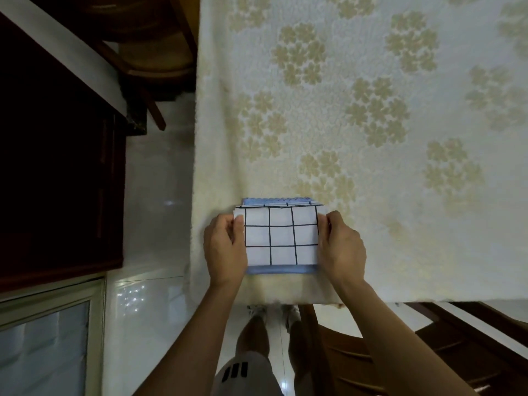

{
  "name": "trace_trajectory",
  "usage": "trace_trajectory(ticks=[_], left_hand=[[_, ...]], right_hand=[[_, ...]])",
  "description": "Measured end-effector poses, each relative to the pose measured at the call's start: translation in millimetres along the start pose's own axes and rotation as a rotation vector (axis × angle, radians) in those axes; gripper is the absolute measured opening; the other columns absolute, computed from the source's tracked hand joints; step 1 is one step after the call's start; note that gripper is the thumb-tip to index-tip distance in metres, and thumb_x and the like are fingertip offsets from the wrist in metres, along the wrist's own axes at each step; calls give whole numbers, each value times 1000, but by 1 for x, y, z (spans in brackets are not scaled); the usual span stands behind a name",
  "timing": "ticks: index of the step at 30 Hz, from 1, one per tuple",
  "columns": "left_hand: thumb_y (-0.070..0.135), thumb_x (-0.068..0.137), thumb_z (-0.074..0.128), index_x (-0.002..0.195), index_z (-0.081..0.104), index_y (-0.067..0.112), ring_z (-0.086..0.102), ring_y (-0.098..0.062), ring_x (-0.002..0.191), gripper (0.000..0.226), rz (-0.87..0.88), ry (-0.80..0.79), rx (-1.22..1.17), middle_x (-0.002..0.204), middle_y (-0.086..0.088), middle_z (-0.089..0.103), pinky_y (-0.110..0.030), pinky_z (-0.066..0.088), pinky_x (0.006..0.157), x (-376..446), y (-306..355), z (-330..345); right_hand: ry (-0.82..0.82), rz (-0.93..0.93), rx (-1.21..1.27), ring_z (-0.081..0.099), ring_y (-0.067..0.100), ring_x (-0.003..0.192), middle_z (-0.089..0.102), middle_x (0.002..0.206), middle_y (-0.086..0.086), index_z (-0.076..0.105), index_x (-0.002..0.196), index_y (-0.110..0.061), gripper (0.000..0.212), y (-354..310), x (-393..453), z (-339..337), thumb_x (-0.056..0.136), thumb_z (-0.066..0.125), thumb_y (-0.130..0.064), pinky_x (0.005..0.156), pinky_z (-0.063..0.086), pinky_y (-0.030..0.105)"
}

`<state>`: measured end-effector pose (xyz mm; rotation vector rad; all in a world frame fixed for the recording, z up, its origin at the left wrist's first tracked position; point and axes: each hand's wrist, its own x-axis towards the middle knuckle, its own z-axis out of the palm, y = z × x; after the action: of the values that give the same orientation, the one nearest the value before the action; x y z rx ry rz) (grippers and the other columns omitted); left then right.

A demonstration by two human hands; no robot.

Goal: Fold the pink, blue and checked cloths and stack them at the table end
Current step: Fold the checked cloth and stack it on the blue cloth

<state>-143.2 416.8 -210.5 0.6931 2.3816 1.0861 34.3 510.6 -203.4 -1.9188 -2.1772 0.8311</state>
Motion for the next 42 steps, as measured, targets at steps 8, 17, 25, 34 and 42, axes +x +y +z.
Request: trace_trajectory(ticks=[8, 17, 25, 34, 42], left_hand=[[43, 94, 52, 73, 46, 23, 55, -27, 72, 29, 48, -9, 144, 70, 2, 54, -43, 49, 63, 8, -14, 0], [32, 92, 64, 74, 47, 20, 48, -20, 76, 27, 141, 12, 289, 69, 3, 50, -40, 42, 71, 13, -9, -4], [34, 91, 67, 92, 49, 24, 53, -20, 76, 20, 82, -9, 175, 72, 5, 49, -44, 46, 79, 15, -8, -6], [18, 91, 65, 80, 53, 21, 50, -17, 73, 17, 541, -61, 208, 78, 8, 49, -38, 44, 70, 5, 22, -59], [18, 87, 66, 77, 67, 19, 54, -20, 73, 9, 1072, -95, 521, 78, 4, 60, -37, 36, 67, -34, 11, -61]], right_hand=[[55, 38, -44, 55, 20, 61, 58, 74, -2, 52, 91, -17, 34, 2, 2, 9, 105, 37, -45, 56, 51, 39], [95, 45, -85, 53, 22, 63, 55, 80, -2, 52, 92, -16, 36, 5, 4, 13, 102, 42, -49, 55, 47, 34], [121, 43, -38, 53, 22, 63, 56, 77, -2, 49, 89, -17, 36, 5, 3, 8, 101, 45, -51, 56, 41, 32], [324, -320, -115, 49, 20, 53, 59, 78, 2, 60, 92, -13, 20, 4, -22, -45, 97, 63, -32, 43, 34, 24], [289, -809, -308, 55, 26, 73, 62, 84, 5, 69, 90, -13, 12, 27, -51, -46, 90, 66, -25, 65, 38, 37]])
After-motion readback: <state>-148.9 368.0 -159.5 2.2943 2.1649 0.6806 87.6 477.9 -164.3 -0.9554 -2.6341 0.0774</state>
